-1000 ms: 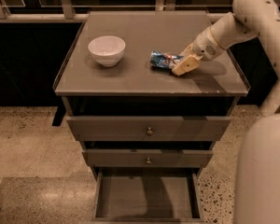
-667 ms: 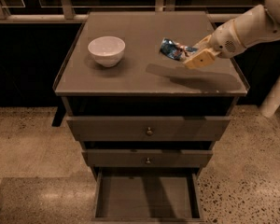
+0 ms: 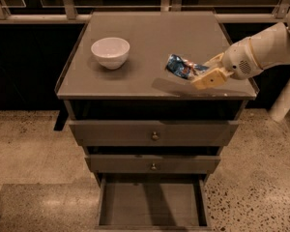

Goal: Place redbull can into bottom drawer

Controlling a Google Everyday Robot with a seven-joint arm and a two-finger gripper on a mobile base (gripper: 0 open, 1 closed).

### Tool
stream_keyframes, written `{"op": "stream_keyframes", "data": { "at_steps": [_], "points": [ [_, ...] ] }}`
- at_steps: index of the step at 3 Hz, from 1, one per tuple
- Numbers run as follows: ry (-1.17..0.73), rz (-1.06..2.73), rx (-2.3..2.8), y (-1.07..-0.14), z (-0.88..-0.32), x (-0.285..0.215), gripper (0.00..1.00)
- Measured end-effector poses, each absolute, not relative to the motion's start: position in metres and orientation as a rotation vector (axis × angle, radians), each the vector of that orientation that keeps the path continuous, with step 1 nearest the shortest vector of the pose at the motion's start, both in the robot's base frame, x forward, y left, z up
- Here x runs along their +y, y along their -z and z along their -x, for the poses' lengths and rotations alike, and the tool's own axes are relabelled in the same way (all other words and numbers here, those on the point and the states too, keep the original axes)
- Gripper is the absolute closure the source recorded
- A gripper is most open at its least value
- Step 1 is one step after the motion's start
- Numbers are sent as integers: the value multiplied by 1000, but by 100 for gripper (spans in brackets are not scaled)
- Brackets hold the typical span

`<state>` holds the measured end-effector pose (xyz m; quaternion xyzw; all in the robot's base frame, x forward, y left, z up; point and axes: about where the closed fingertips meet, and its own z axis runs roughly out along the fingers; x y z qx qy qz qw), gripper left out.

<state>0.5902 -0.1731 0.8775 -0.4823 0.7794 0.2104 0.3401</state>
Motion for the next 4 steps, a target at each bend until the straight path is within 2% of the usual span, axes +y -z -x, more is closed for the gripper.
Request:
{"op": "stream_keyframes", "data": {
  "at_steps": [2, 4],
  "points": [
    [-533, 1233, 2031, -869, -570, -175, 100],
    [-538, 1034, 2068, -821, -490, -186, 100]
  ]
}}
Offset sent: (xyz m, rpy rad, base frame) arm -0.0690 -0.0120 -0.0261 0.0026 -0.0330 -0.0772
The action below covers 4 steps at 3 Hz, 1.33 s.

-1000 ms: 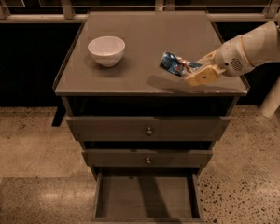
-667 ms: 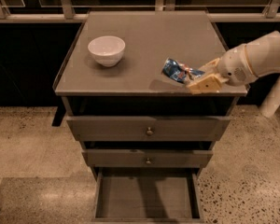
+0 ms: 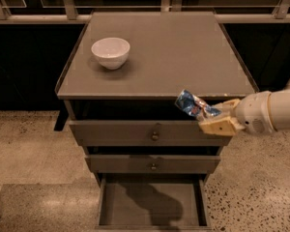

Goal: Place redbull can into bottom drawer

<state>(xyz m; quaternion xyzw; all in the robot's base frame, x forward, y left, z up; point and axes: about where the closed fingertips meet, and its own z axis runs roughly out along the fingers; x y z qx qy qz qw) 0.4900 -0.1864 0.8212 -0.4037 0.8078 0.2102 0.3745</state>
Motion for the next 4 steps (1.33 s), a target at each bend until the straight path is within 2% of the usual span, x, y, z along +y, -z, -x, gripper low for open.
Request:
{"op": "stream_keyframes", "data": {
  "at_steps": [1, 2, 4],
  "points": [
    [-593, 956, 2144, -773, -469, -190, 100],
    [-597, 967, 2136, -773, -468, -187, 100],
    [-783, 759, 2202, -642, -433, -182, 100]
  ]
}}
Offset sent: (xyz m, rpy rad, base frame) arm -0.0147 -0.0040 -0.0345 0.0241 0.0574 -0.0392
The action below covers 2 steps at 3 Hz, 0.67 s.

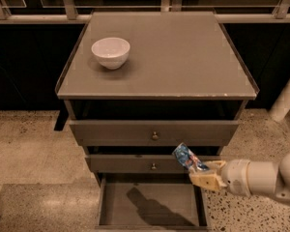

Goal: Place redbull can into bottom drawer

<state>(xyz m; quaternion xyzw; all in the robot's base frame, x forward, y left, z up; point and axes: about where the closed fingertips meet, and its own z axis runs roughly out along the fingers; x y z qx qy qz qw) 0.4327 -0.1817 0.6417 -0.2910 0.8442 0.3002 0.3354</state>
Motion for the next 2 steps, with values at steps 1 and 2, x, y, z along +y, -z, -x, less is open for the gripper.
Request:
{"op": "stream_keyframes", "data": {
  "at_steps": [1, 2],
  "points": [
    [-874, 643, 2248, -566, -415, -175, 100],
    [-969, 586, 2305, -512, -408, -170, 100]
  ]
}}
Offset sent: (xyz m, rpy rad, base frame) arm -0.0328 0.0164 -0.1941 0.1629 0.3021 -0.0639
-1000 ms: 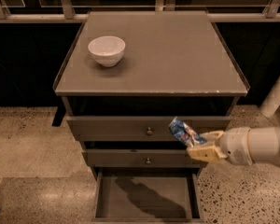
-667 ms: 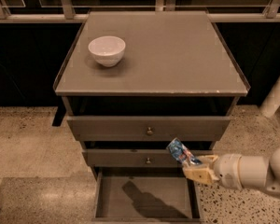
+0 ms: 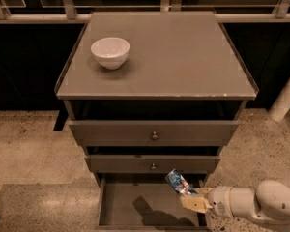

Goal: Place redbull can into bottom drawer

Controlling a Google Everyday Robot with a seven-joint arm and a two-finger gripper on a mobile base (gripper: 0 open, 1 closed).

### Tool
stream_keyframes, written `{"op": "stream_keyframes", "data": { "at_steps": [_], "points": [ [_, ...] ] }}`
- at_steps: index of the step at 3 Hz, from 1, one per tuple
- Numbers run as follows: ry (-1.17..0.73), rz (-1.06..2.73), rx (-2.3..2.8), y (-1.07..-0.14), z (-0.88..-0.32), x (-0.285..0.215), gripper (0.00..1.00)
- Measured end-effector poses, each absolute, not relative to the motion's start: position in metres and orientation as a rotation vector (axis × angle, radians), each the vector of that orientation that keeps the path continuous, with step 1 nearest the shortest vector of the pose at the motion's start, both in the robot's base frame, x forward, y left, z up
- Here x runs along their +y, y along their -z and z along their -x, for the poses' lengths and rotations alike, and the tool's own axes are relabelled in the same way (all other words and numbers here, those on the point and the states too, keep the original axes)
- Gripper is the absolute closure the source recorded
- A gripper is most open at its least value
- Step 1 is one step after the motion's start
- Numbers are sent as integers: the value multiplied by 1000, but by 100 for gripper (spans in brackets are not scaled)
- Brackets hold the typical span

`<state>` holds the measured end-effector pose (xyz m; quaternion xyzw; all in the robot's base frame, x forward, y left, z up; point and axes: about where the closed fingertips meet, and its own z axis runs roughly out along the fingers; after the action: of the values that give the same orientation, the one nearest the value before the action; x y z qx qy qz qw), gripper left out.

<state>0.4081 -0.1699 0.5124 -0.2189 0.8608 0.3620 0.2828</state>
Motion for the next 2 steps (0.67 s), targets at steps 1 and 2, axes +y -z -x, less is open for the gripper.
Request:
{"op": "stream_keyframes", "data": {
  "at_steps": [1, 2],
  "points": [
    [-987, 579, 2309, -506, -406, -168, 100],
    [-1017, 535, 2308, -492, -404, -169, 100]
  ]
}}
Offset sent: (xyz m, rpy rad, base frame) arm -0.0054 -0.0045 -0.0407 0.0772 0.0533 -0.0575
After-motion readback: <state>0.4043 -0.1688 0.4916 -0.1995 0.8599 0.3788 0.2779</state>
